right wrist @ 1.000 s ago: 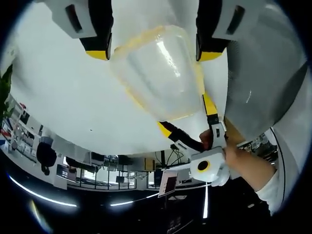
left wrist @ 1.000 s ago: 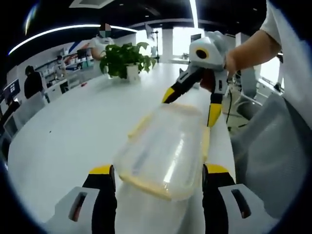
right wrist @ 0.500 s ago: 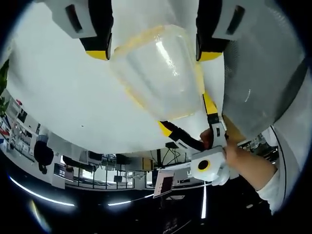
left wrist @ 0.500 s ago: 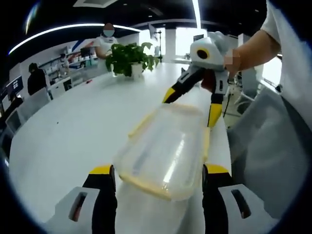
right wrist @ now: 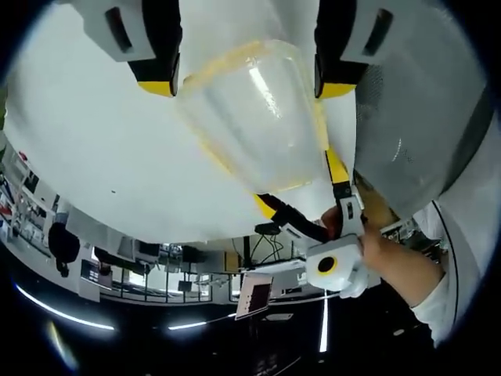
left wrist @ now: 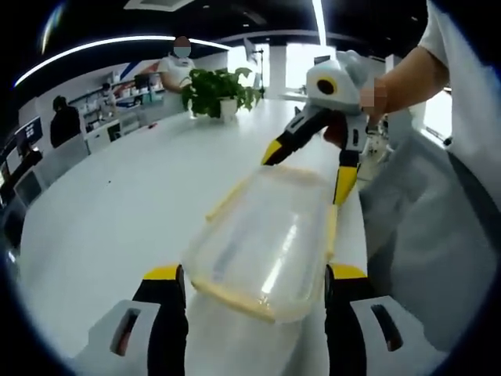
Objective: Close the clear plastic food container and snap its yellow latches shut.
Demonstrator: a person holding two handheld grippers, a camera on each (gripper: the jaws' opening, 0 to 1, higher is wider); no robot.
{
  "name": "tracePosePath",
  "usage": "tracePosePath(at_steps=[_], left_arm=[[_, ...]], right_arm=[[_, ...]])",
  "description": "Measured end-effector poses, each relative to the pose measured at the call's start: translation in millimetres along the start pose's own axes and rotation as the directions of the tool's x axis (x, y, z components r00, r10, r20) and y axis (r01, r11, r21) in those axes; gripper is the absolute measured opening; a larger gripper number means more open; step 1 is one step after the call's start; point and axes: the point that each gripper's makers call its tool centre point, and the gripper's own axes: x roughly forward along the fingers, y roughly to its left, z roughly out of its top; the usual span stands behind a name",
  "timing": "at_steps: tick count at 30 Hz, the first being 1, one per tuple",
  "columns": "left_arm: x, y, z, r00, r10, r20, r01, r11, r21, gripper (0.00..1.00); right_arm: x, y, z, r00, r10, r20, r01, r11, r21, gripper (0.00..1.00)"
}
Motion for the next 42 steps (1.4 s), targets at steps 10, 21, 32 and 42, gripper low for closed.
tracePosePath(at_steps=[10,21,32,42], left_arm=[[-16.8,22.5,-11.3,1.000,0.003,-0.009,-0.003,1.000,-0.003,0.71],[-14.9,39.2,-9.3,1.000,0.007,-0.003,-0.007,1.000,-0.007,0.71],[-11.6,66.0,-5.7,1.000,0.027,-0.005,-0.027,0.999,-0.021,0.71],[-7.5,95.0,-1.3,0.999,0.037,-0.008,-0.038,0.999,-0.026,0.71]], right_arm=[[24.4,0.9,19.0,1.000,0.003,0.004,-0.003,1.000,-0.004,0.68],[33.1,-12.0,26.6,1.000,0.002,0.010,-0.002,1.000,-0.003,0.68],[47.0,-33.7,38.7,1.000,0.011,0.022,-0.010,1.000,-0.009,0.68],[60.8,-58.5,51.2,0.999,0.024,0.027,-0.024,1.000,-0.014,0.68]])
